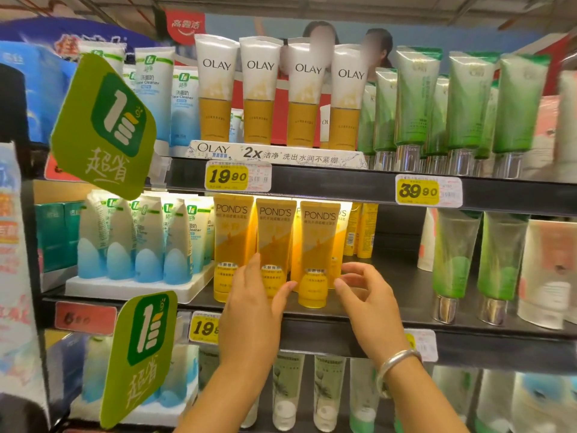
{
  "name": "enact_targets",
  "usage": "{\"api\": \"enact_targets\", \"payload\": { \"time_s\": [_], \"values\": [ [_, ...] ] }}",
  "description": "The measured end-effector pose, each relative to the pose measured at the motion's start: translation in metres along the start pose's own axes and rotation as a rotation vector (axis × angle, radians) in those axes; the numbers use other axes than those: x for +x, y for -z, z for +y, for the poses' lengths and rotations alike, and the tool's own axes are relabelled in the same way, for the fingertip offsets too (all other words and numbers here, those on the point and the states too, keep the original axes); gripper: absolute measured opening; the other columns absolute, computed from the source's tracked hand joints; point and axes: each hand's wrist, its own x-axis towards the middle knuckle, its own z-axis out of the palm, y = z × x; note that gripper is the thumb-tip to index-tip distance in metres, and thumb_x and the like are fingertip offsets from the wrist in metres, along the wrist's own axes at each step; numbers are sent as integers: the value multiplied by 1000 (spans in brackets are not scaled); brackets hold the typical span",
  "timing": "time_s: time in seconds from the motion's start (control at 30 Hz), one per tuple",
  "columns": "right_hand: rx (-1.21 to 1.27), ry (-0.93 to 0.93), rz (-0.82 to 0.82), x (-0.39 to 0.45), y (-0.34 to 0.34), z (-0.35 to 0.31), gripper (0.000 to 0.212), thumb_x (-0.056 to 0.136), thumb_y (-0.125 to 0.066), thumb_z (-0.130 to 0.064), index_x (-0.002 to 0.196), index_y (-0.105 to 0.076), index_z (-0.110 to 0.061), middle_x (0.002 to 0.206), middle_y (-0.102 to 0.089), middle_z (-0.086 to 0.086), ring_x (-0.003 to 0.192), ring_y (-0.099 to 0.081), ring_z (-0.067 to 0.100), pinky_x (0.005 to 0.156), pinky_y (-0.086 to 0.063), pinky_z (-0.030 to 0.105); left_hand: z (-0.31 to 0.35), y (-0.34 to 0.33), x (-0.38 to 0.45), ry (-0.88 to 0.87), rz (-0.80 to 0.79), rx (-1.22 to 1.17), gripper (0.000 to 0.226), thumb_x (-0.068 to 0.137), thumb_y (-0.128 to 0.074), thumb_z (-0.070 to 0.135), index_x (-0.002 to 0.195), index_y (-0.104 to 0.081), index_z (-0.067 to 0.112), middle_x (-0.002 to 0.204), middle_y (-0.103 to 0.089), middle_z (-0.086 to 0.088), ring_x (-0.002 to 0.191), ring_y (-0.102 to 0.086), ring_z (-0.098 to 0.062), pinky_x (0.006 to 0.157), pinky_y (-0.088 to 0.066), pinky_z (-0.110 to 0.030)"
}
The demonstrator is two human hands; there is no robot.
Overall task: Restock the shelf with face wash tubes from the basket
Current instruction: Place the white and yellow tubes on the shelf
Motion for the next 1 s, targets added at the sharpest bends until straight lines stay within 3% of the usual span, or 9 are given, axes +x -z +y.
{"api": "enact_targets", "payload": {
  "time_s": [0.07, 0.13, 0.27, 0.33, 0.47, 0.53, 0.63, 0.87, 1.0],
  "values": [
    [35, 7, 24, -13, 9, -3, 11, 88, -58, -18, 95, -59, -27, 93, -65, -6, 86, -62, 7, 70, -48, 17, 4, 7, -9, -48, -3, -124, 55, 83, -52, 46, 131, -46, 19, 119, -56, 0, 94, -59, -5, 74, -47, -13],
    [54, -27, 4, -30, 17, -6, 12, 88, -57, -17, 89, -60, -29, 90, -66, -4, 86, -64, 11, 73, -51, 21, 6, 10, -20, -57, -62, -257, 37, 84, -56, 40, 117, -56, 22, 102, -60, 5, 76, -57, 6, 61, -43, -6],
    [87, -129, -28, -77, 32, -1, 14, 88, -57, -13, 84, -62, -24, 85, -67, 2, 74, -64, 12, 63, -49, 15, 3, 6, -56, 43, -292, -468, 12, 86, -57, 34, 91, -62, 25, 85, -67, 4, 70, -63, -6, 63, -46, -15],
    [80, -211, -46, -107, 42, 8, 12, 88, -56, -10, 85, -62, -20, 80, -65, 3, 70, -62, 12, 59, -47, 12, 0, -1, -81, 103, -403, -538, 10, 87, -57, 33, 83, -63, 27, 79, -67, 4, 71, -65, -14, 64, -46, -19],
    [78, -438, -18, -175, 67, 39, 13, 89, -54, -4, 84, -60, -14, 76, -60, 10, 63, -57, 15, 51, -45, 10, -3, -20, -143, 220, -645, -616, 15, 89, -55, 29, 75, -59, 30, 77, -66, 5, 71, -65, -13, 63, -49, -18],
    [72, -569, 29, -213, 82, 58, 11, 89, -53, -4, 85, -59, -13, 73, -60, 7, 59, -57, 11, 48, -44, 11, -3, -30, -178, 299, -772, -683, 17, 91, -54, 21, 76, -60, 23, 75, -63, 2, 63, -62, -5, 54, -46, -10],
    [57, -765, 137, -271, 109, 86, 8, 89, -53, -2, 90, -58, -9, 69, -60, 2, 48, -57, 2, 44, -42, 13, 0, -46, -231, 373, -989, -698, 18, 93, -50, 22, 81, -62, 16, 76, -62, -1, 59, -59, -4, 57, -48, -14],
    [91, -1127, 387, -389, 190, 127, 20, 91, -51, -8, 74, -52, -19, 62, -59, -4, 40, -56, -2, 48, -41, 15, 32, -79, -357, 427, -1462, -645, 23, 94, -50, 20, 74, -60, 16, 70, -59, -1, 53, -53, -6, 45, -42, -11],
    [154, -1242, 529, -446, 245, 151, 17, 92, -51, -10, 77, -56, -16, 67, -60, -1, 56, -56, 11, 56, -39, 21, 69, -107, -418, 474, -1660, -591, 22, 94, -49, 15, 76, -61, 12, 70, -57, -4, 58, -52, -14, 47, -41, -13]
  ]
}}
